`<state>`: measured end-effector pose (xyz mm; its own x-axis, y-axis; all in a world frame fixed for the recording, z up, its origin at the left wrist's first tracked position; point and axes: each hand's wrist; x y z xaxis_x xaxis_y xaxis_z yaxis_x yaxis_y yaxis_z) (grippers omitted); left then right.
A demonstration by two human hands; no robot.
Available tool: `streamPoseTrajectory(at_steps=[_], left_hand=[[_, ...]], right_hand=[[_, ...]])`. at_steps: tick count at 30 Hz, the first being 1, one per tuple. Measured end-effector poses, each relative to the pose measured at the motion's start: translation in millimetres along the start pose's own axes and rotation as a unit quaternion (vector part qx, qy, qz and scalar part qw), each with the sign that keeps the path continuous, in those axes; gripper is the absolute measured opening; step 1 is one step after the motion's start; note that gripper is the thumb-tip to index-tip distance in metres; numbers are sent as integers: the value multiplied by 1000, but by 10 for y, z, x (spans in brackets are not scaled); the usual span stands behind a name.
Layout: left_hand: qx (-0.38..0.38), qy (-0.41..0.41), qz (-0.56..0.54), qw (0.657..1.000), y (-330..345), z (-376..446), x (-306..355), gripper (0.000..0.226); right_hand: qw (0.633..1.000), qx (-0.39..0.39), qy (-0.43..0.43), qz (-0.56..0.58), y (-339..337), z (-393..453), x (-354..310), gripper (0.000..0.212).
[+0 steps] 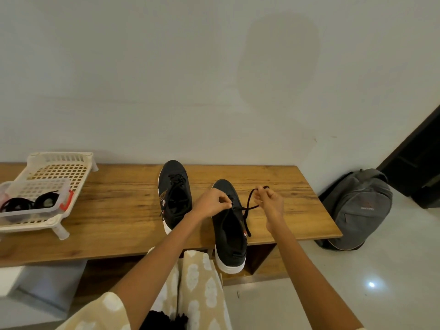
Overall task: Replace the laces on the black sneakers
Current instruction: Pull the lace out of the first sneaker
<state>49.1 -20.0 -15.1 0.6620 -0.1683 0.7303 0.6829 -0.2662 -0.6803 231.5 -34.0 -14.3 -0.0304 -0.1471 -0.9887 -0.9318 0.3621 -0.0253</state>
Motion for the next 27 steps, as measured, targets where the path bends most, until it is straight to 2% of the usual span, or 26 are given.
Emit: streamPoseTrajectory(at_steps=[2,5,7,9,11,13,15,17,19,21,25,27], left_hand=[[-23,2,38,999,20,-18,0,20],[-29,10,79,996,-4,5,77,18],[-31,13,98,995,-14,33,101,18],[-43,10,98,994,13,35,64,18],[-63,-10,64,996,71,24,-23,16],[-55,-60,-34,996,133,18,-97,13],[-23,-128,-167,977,179,5,-129,14],[10,-185,-289,939,229,-19,-164,19],[42,-199,-359,911,282,-40,-190,21],[58,-192,-388,899,315,-61,-205,18],[71,-173,-412,892,340,-91,-188,14],[67,-172,-397,899,351,-77,-199,12]], right_hand=[[998,-14,21,-62,-8,-13,174,19],[985,-77,57,-140,-5,-101,303,22],[978,-99,29,-183,17,-194,312,21],[970,-82,-25,-228,38,-293,274,24],[962,-59,-65,-259,66,-374,223,27],[951,-61,-72,-294,83,-393,201,25],[917,-70,-88,-383,82,-387,144,32],[854,-68,-147,-494,100,-395,69,39],[806,-86,-237,-536,160,-411,-25,29],[767,-139,-288,-556,250,-379,-58,25],[755,-229,-222,-572,279,-235,-162,26],[712,-249,-247,-608,290,-200,-198,24]])
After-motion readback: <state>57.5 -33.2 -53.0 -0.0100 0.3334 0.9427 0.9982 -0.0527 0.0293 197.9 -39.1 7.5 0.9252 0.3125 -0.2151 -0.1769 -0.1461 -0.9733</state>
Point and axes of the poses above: each hand's wrist, its own z-axis towards the middle knuckle, its own y-axis out of the palm, x = y × z
